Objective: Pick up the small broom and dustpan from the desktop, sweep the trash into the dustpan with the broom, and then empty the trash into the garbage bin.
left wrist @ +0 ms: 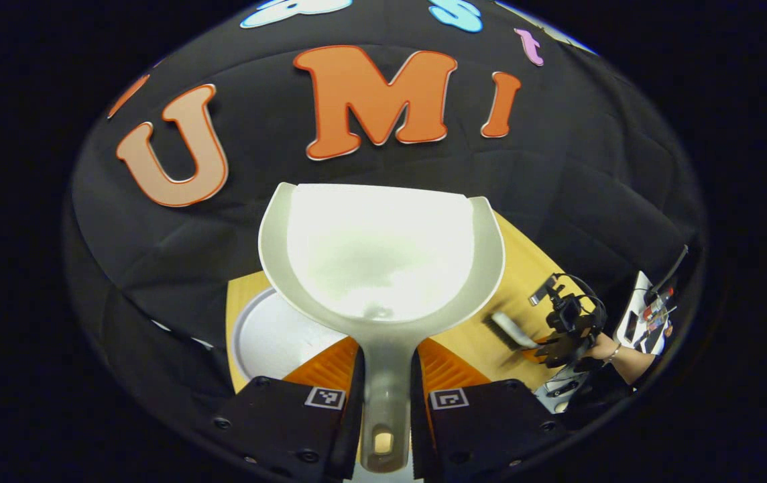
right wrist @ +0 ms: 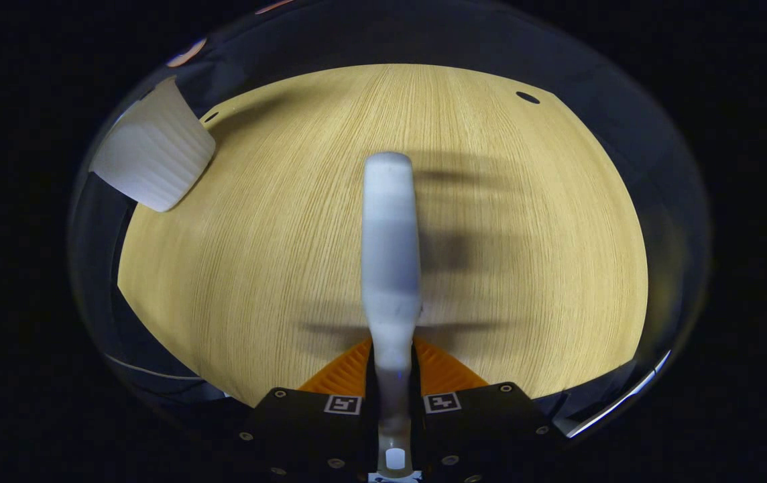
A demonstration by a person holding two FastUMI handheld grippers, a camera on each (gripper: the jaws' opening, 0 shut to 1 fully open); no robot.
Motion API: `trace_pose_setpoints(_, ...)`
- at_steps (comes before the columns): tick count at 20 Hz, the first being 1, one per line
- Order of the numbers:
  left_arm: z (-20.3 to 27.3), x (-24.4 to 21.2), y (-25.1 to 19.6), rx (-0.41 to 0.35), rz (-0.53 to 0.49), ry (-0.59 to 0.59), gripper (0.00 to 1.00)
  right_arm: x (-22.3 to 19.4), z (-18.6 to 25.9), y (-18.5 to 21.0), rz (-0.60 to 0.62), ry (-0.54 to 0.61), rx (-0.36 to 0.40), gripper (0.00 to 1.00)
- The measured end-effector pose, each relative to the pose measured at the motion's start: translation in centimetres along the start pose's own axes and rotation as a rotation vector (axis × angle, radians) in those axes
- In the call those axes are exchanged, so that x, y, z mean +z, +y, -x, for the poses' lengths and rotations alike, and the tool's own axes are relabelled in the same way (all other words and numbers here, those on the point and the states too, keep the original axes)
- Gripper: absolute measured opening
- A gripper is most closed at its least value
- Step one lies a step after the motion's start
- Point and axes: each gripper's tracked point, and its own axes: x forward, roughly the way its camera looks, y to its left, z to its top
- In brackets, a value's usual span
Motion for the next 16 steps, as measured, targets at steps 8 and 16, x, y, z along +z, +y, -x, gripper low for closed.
trace_pose_setpoints(8, -5.2, -6.8, -4.1, -0.093, 0.064, 0.127, 0.32, 0.2, -0.6, 0.3, -0.051, -0.012, 0.006, 0.19)
trace_pose_setpoints(16, -13.4, -16.7, -5.5, 0.001, 0.172, 0.233, 0.32, 0.3, -0.3, 0.0, -0.085, -0.030, -0.015, 0.19)
